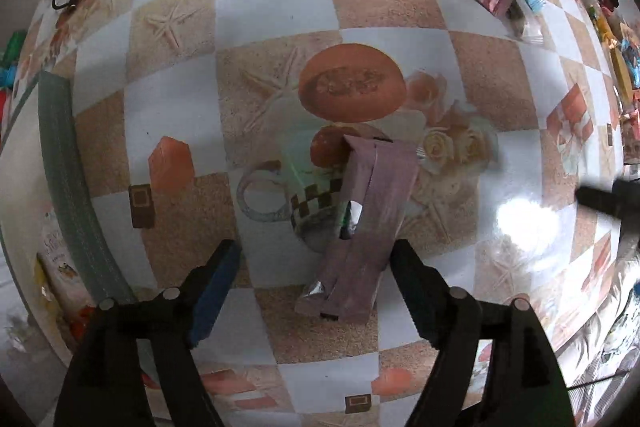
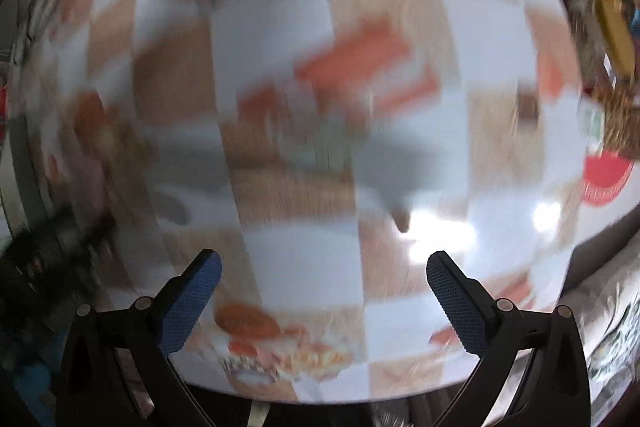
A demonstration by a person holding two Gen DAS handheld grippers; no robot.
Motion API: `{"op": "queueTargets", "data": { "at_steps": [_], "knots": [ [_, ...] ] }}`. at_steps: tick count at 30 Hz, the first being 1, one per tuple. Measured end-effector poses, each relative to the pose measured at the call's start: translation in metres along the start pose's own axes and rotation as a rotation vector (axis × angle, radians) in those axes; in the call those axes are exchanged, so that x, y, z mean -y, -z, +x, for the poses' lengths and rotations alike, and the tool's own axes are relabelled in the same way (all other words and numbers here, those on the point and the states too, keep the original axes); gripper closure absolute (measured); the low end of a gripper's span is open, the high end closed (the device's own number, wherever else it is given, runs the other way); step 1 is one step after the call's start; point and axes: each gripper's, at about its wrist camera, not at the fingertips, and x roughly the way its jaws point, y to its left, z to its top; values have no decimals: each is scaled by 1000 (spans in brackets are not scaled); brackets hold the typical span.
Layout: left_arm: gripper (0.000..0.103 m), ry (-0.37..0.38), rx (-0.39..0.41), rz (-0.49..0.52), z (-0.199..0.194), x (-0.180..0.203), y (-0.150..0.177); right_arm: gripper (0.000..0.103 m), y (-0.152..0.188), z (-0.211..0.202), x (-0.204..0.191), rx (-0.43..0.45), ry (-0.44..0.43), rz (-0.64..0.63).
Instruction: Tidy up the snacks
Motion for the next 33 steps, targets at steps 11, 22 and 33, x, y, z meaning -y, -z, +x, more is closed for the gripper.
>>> {"op": "queueTargets", "data": {
  "at_steps": [11, 22, 33],
  "knots": [
    [11, 0, -27, -6, 13, 12, 4, 0, -75, -37, -28, 158, 111, -103],
    [5, -2, -45, -8, 30, 30, 5, 0, -132, -44, 2, 201, 167, 36],
    [4, 10, -85, 3, 37, 44, -1, 0, -154, -25, -33, 175, 140, -87]
  ]
}}
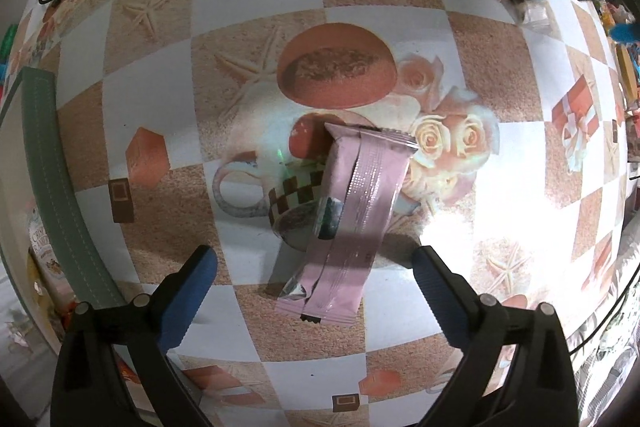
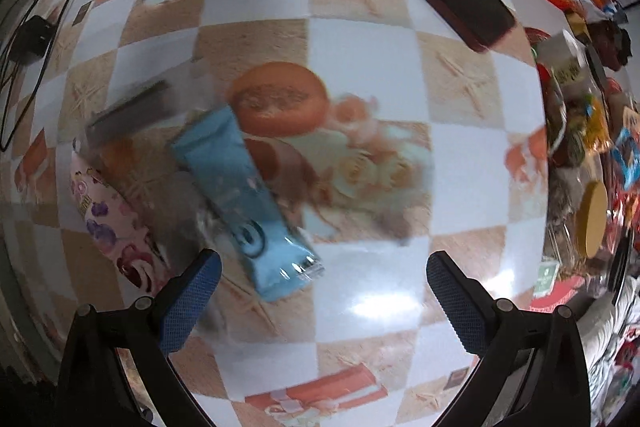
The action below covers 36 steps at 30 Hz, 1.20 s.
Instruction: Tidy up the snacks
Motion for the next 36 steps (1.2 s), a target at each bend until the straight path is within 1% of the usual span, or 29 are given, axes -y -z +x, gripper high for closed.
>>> {"op": "queueTargets", "data": {
  "at_steps": [2, 3, 4, 5, 6, 7, 8, 9, 11, 12, 13, 15, 18, 22, 26, 29, 32, 33, 34, 35, 36],
  "knots": [
    [3, -4, -4, 4, 3, -1, 0, 0, -5, 2, -5, 3, -16, -11],
    [3, -4, -4, 5, 4, 0, 0, 4, -7, 2, -8, 4, -24, -17],
    [3, -4, -4, 6, 5, 0, 0, 11, -8, 2, -9, 1, -58, -16],
    [3, -4, -5, 8, 6, 0, 0, 15, -11, 0, -13, -2, -73, -11],
    [3, -4, -5, 9, 7, 1, 0, 16, -12, -1, -14, 0, -78, -8],
    [2, -4, -5, 10, 7, 1, 0, 21, -12, -2, -15, 4, -81, -8],
    [2, -4, -7, 9, 7, 1, -1, 29, -12, -6, -17, 12, -81, -11],
    [2, -4, -8, 9, 8, 2, -1, 35, -14, -11, -23, 22, -81, -15],
    [2, -4, -9, 11, 9, 2, -2, 68, -12, -17, -24, 30, -89, -19],
    [1, -4, -10, 12, 11, 2, -2, 73, -11, -17, -21, 22, -93, -16],
    [1, -4, -10, 13, 13, 3, -2, 76, -9, -17, -20, 18, -99, -9],
    [1, -5, -11, 17, 14, 4, -3, 76, -1, -19, -18, 10, -110, 11],
    [1, -6, -6, 24, 16, 6, -3, 76, 23, -18, -11, -10, -131, 36],
    [0, -6, 0, 33, 18, 9, -3, 76, 73, -15, -4, -56, -155, 45],
    [0, -8, 5, 39, 20, 11, -2, 75, 127, -12, -2, -120, -189, 63],
    [0, -10, 6, 43, 20, 13, -2, 75, 146, -10, 0, -150, -204, 86],
    [0, -11, 6, 48, 20, 13, -1, 75, 149, -10, 6, -163, -207, 122],
    [0, -12, 5, 50, 17, 13, -2, 73, 149, -9, 9, -160, -204, 128],
    [0, -12, 5, 51, 17, 14, -3, 56, 144, -13, 10, -146, -194, 127],
    [0, -12, 5, 51, 16, 14, -3, 27, 139, -17, 15, -121, -181, 122],
    [0, -12, 4, 50, 17, 15, -3, 20, 129, -26, 8, -88, -167, 112]
  ]
}}
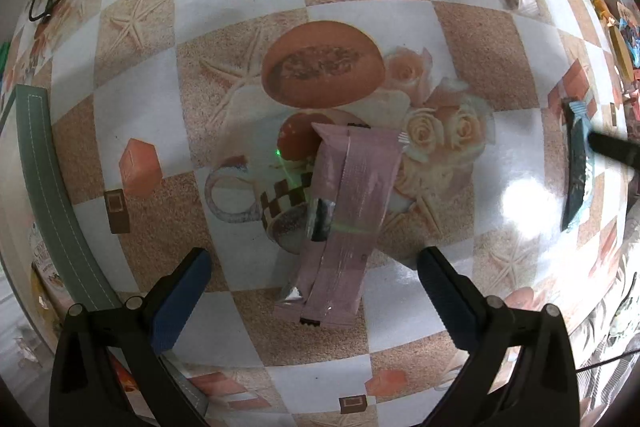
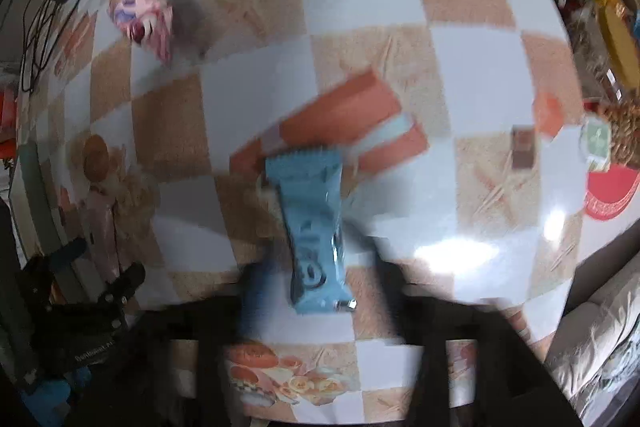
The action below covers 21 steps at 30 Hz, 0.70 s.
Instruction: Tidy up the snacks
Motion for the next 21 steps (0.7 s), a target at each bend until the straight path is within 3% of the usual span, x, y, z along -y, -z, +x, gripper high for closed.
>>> {"op": "queueTargets", "data": {
  "at_steps": [5, 13, 16, 18, 20, 21],
  "knots": [
    [0, -1, 0, 2, -1, -1, 1, 19, -40, -18, -28, 67, 48, -116],
    [0, -2, -7, -9, -4, -6, 0, 27, -105, 7, -77, 37, 84, -306],
    [0, -1, -7, -13, -3, -6, -1, 30, -124, 10, -90, 41, 93, -299],
    [0, -2, -6, -13, -2, -6, -1, 37, -143, 6, -100, 47, 86, -287],
    [0, -2, -7, -11, -3, -8, -1, 71, -150, 1, -102, 59, 80, -287],
    [0, -2, -8, -9, -3, -9, -1, 78, -151, 0, -101, 54, 66, -284]
  ]
}}
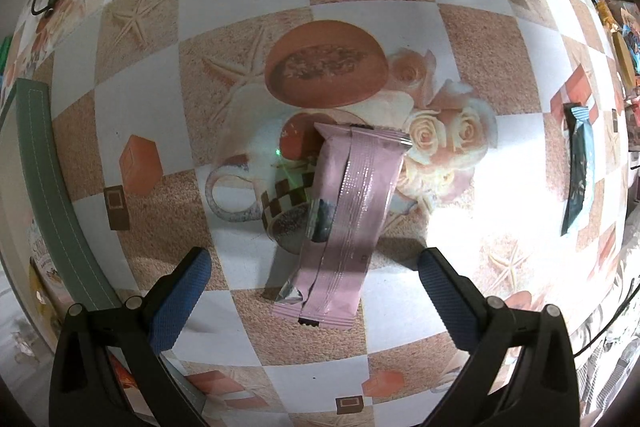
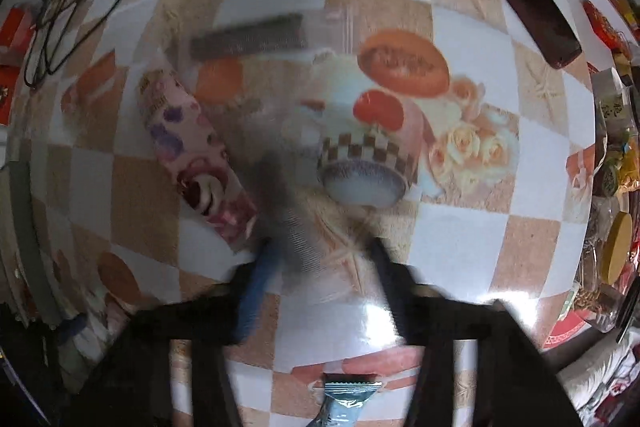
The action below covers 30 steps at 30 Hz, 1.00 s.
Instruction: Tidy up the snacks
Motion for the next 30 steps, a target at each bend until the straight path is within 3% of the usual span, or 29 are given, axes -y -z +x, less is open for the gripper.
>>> {"op": "queueTargets", "data": {
  "at_steps": [5, 14, 15, 16, 17, 18, 21, 24, 30],
  "knots": [
    [0, -1, 6, 1, -2, 0, 2, 81, 19, 2, 9, -30, -64, 46],
    [0, -15, 56, 88, -4, 4, 11, 79, 117, 19, -3, -147, -149, 165],
    [0, -17, 60, 102, -4, 4, 12, 77, 123, 19, -4, -149, -155, 176],
    [0, -18, 65, 114, -4, 4, 14, 59, 128, 19, -2, -147, -158, 185],
    [0, -26, 68, 116, -3, 4, 15, 31, 134, 17, -3, -138, -148, 193],
    [0, -26, 68, 118, -3, 4, 15, 26, 136, 15, -3, -118, -136, 198],
    [0, -28, 67, 116, -3, 4, 14, 26, 156, 9, 5, -105, -126, 201],
    [0, -28, 68, 115, -3, 3, 14, 26, 181, -1, -19, -96, -119, 220],
    [0, -28, 70, 115, -4, 7, 20, 26, 165, 14, 0, -107, -96, 225]
  ]
}}
